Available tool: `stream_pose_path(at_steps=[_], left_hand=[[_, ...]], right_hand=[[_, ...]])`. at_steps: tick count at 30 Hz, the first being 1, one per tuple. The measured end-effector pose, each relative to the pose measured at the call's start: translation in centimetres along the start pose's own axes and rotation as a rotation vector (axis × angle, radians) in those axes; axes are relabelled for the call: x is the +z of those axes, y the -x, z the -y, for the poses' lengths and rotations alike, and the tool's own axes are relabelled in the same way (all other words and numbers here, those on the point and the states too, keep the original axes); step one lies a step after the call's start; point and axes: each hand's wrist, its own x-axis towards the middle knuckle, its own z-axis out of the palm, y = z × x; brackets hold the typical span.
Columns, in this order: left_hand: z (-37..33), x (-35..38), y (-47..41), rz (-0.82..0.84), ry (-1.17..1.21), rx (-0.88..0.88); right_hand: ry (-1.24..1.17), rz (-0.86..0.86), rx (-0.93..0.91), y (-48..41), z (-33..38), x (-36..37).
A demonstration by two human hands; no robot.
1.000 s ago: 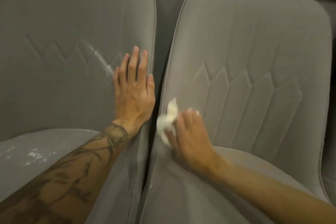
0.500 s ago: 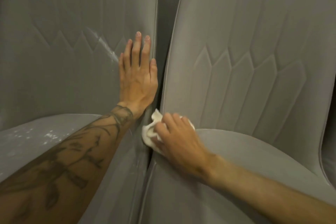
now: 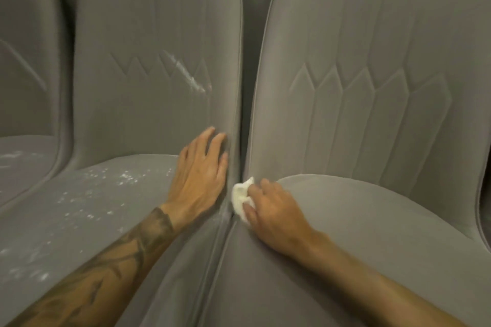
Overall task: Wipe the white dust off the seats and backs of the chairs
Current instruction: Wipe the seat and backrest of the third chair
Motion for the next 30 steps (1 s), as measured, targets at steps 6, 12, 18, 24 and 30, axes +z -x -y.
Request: stream_pose_path(at_steps=[6,12,18,24,30], left_hand=[[3.5,-1.6,5.1,0.303,-0.107,-0.080],[7.9,-4.6,6.7,0.392,-0.214,-0.088],[13.6,-5.7,6.7,0.392,-0.134,0.012],[20.3,-6.4,4.7,0.428,-0.048,0.099],[25.5,-6.0,3.0,0.419,0.015,0.184]], right_hand=[[-0.218,0.137,-0.201,0.4,5.6,-1.0],[-0.167,0.078,0.184,-2.7,5.4,-1.0],[-0.008,-0.012,0.258,-4.0,10.3,1.5],[0.108,0.165,0.518,-7.0,13.0,2.2],[0.077,0.240,0.667,-7.9,15.1,2.1]])
